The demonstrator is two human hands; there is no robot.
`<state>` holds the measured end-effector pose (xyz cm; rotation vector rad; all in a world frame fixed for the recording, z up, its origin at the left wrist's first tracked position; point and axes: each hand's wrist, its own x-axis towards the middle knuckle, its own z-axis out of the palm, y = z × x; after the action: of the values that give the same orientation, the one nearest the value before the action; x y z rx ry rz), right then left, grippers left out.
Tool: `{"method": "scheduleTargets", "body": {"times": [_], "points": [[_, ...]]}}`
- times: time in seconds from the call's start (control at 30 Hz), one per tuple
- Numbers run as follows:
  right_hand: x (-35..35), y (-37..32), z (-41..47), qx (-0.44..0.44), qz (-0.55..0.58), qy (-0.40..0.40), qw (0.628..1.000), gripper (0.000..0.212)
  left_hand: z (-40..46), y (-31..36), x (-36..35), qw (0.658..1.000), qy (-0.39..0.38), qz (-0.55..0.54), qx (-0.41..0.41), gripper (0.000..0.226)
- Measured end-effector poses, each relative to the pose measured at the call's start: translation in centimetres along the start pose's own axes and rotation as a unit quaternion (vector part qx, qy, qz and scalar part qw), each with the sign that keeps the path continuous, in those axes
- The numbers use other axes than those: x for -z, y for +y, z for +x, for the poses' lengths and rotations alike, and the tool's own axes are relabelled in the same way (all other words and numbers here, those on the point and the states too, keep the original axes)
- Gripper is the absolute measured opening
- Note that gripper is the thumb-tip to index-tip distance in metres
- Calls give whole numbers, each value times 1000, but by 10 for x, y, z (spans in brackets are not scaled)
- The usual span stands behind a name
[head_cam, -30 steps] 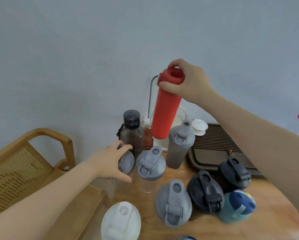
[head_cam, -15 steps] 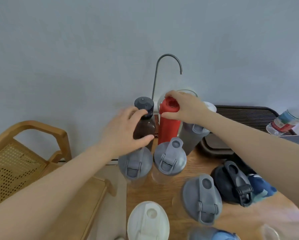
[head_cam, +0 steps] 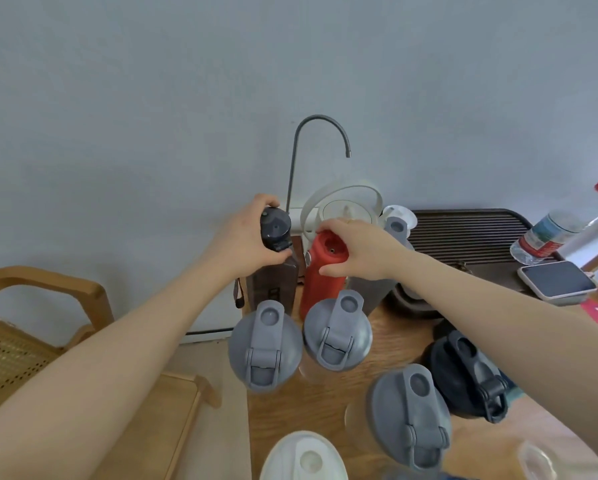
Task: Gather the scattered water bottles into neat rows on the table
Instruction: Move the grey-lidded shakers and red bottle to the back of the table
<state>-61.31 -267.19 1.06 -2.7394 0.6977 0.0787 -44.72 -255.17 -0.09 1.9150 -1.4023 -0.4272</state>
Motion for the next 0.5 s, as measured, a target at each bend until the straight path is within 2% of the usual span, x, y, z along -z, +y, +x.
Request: {"method": "scheduleTargets", "body": {"times": [0.5], "points": [[8,3,16,35,67,-109,991,70,6,1,2,999,-49,3,-3,64]]}}
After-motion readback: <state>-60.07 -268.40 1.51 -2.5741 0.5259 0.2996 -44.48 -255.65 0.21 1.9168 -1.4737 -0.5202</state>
